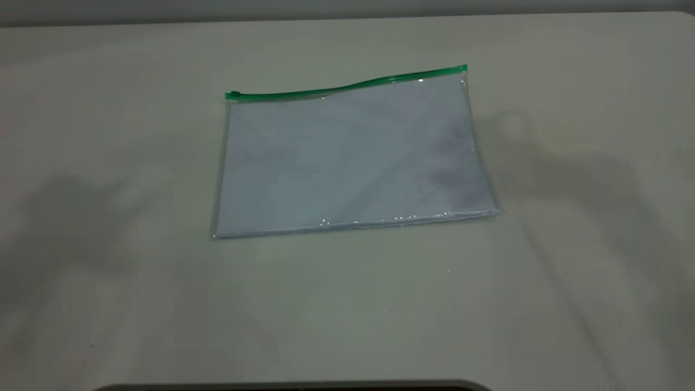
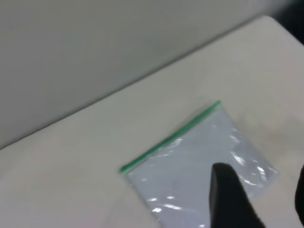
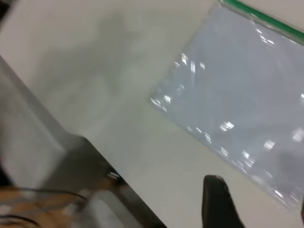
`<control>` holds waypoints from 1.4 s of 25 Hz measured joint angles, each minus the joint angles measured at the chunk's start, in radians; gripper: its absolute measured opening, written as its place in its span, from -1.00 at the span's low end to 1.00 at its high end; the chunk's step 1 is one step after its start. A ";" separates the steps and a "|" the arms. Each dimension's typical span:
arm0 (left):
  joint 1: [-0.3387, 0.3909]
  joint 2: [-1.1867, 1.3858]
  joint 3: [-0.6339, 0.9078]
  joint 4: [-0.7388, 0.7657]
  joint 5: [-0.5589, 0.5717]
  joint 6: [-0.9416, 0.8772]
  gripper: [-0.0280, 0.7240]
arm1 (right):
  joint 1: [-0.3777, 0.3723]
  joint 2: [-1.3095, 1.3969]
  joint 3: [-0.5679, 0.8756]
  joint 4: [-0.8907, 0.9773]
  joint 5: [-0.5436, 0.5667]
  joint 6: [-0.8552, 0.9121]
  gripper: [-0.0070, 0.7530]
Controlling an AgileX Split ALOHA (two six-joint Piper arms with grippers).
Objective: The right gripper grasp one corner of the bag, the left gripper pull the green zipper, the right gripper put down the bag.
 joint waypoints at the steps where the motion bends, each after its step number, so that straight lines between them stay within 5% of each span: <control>1: 0.000 -0.027 0.014 0.037 0.000 -0.031 0.15 | 0.032 -0.037 0.000 -0.083 0.005 0.043 0.21; 8: 0.000 -0.277 0.317 0.313 0.000 -0.168 0.15 | 0.156 -0.351 0.161 -0.469 0.016 0.338 0.21; 22: 0.000 -0.639 1.191 0.374 -0.042 -0.191 0.15 | 0.156 -0.931 1.059 -0.554 -0.071 0.463 0.21; 26: 0.000 -0.737 1.297 0.332 -0.051 -0.191 0.15 | 0.156 -1.032 1.181 -0.556 -0.110 0.467 0.21; 35: 0.000 -0.990 1.329 0.314 -0.050 -0.193 0.15 | 0.156 -1.108 1.186 -0.560 -0.127 0.467 0.21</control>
